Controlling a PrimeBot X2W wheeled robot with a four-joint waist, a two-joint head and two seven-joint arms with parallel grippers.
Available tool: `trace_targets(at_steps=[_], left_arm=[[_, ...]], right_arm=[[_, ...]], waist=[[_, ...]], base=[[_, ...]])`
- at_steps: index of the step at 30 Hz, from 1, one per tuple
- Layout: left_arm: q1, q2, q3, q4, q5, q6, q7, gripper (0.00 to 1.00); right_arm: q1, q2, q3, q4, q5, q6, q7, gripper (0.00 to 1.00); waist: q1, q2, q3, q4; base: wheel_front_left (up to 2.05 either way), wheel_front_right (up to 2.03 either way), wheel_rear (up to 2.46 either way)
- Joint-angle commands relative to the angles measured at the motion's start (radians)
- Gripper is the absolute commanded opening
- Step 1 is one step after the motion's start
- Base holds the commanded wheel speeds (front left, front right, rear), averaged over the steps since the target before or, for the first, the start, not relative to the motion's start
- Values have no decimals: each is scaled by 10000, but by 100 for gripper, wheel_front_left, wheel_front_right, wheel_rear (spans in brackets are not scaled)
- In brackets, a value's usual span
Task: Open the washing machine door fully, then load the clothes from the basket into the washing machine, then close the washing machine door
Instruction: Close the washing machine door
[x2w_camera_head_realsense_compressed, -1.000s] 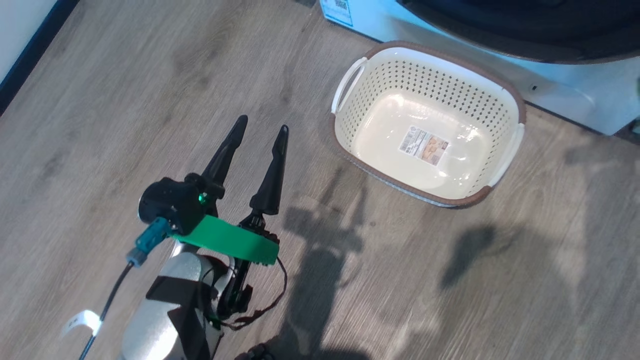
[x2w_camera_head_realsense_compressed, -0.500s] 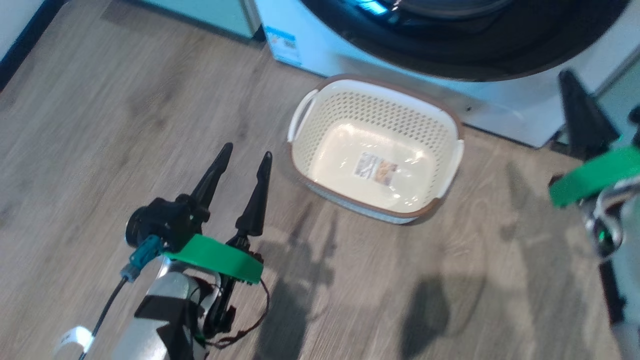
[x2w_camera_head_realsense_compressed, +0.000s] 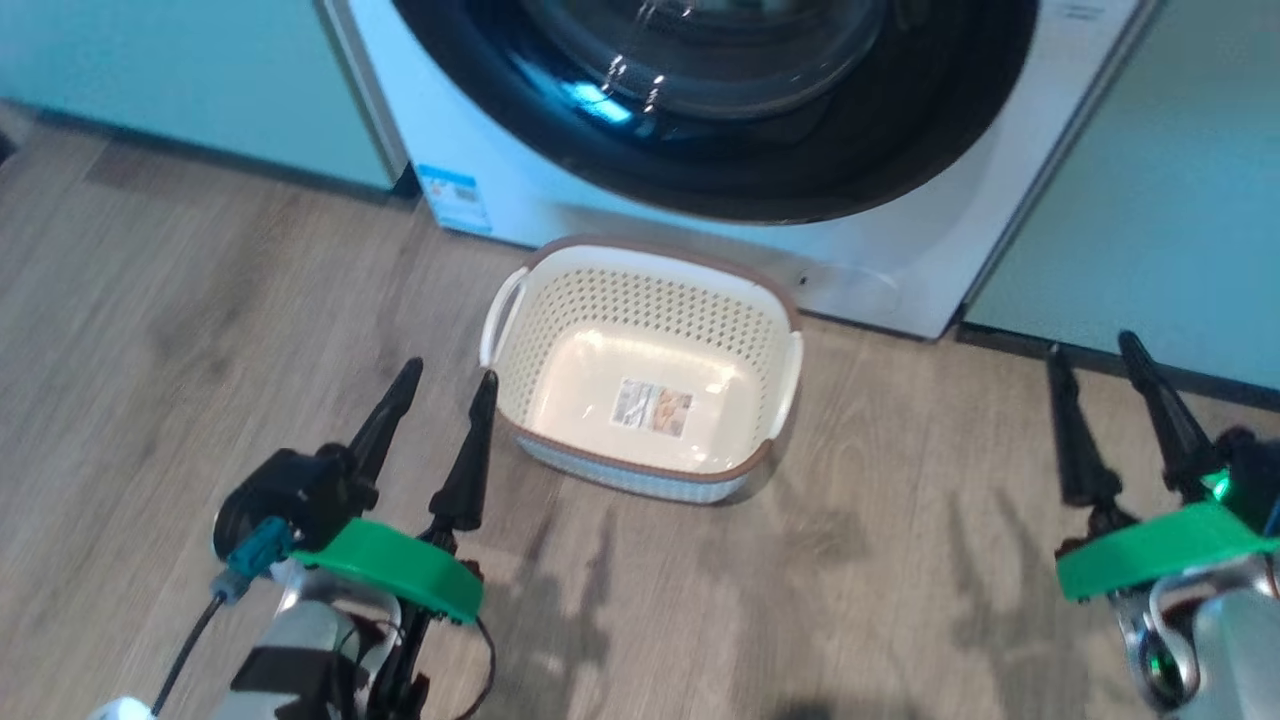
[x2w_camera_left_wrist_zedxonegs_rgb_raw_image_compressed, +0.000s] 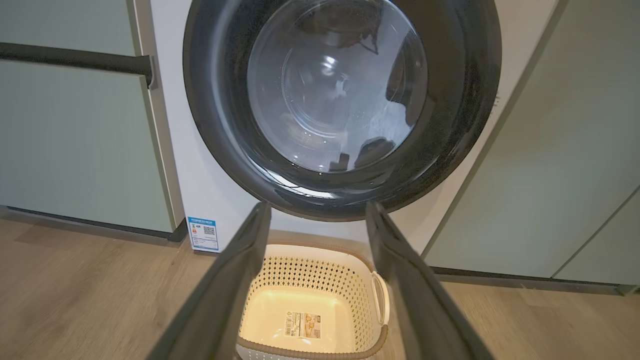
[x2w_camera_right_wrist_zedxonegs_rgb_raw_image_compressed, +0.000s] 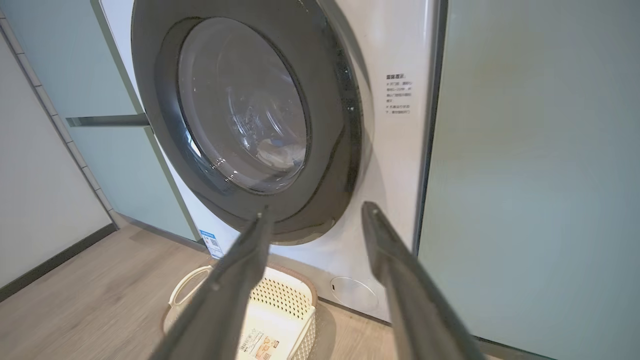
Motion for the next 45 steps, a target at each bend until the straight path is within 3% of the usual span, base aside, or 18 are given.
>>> trace_targets(at_steps=[1, 22, 45], left_arm=[[-138, 261, 403, -220, -17, 39, 31, 100], [1384, 706, 839, -690, -378, 549, 781, 100], [1681, 881, 854, -1187, -454, 840, 964, 100]], right_arm=[[-46, 42, 120, -425, -51, -32, 4, 100], [2661, 138, -1203, -2039, 521, -32, 304, 100], [2992, 139, -1458, -2155, 553, -32, 411, 100]], waist=[[1, -1, -279, -252], [1, -1, -1890, -1265], [1, -1, -1939, -1421]], base=[[0, 0, 0], [0, 0, 0], [0, 0, 0]])
